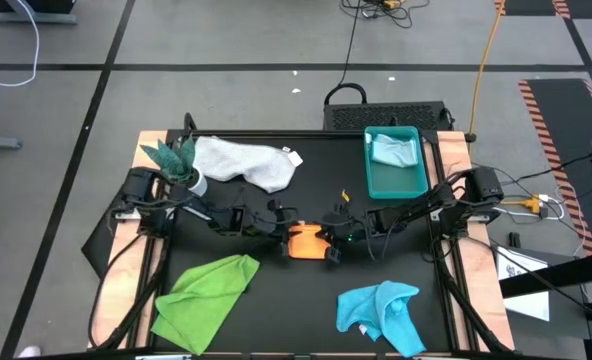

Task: Fold microfiber towels
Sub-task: Fold the orange microfiber cloth

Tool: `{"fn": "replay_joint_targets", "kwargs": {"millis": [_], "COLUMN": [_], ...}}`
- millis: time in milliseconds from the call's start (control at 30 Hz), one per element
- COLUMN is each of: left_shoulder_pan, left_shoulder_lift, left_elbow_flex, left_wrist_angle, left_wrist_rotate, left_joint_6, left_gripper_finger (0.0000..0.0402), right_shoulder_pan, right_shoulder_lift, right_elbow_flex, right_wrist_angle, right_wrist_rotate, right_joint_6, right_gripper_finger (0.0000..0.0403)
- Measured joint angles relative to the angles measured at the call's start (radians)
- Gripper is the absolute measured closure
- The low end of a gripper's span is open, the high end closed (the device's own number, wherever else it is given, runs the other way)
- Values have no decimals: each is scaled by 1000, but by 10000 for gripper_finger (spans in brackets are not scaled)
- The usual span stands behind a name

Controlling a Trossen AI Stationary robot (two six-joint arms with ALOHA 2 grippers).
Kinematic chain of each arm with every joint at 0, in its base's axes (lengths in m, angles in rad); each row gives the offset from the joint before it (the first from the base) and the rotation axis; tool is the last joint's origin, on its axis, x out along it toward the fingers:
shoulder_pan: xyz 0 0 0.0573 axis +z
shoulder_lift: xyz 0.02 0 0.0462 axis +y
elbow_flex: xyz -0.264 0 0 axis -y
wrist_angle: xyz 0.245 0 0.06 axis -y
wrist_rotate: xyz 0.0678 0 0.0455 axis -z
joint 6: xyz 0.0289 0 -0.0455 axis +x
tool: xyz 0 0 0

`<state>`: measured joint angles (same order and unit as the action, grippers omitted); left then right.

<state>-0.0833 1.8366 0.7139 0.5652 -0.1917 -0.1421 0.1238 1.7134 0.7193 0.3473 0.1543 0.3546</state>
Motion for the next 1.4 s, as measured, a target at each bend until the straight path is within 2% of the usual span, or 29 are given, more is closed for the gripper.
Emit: {"fn": "replay_joint_targets", "kwargs": {"millis": [400, 733, 900, 1167, 1300, 1400], "left_shoulder_pan": [32, 32, 32, 32, 32, 32], "left_shoulder_lift": [29, 29, 29, 29, 29, 6], "left_elbow_flex": [1, 1, 1, 0, 0, -2], "left_wrist_angle": [-71, -76, -73, -70, -69, -75], "left_wrist_rotate": [0, -1, 0, 7, 8, 9], "left_joint_6": [-47, -47, -48, -52, -53, -43], "left_gripper_finger": [286, 286, 287, 286, 286, 286], "right_shoulder_pan": [0, 40, 100, 157, 122, 53], "right_shoulder_lift": [-6, -178, -172, -60, -29, -29], "right_elbow_flex": [0, 0, 0, 0, 0, 0], "right_wrist_angle": [-59, -125, -77, 91, 105, 83], "right_wrist_rotate": [3, 5, -1, 27, 170, 168], "right_joint_6": [-47, -180, -247, -303, -202, -110], "right_gripper_finger": [399, 393, 346, 220, 183, 172]}}
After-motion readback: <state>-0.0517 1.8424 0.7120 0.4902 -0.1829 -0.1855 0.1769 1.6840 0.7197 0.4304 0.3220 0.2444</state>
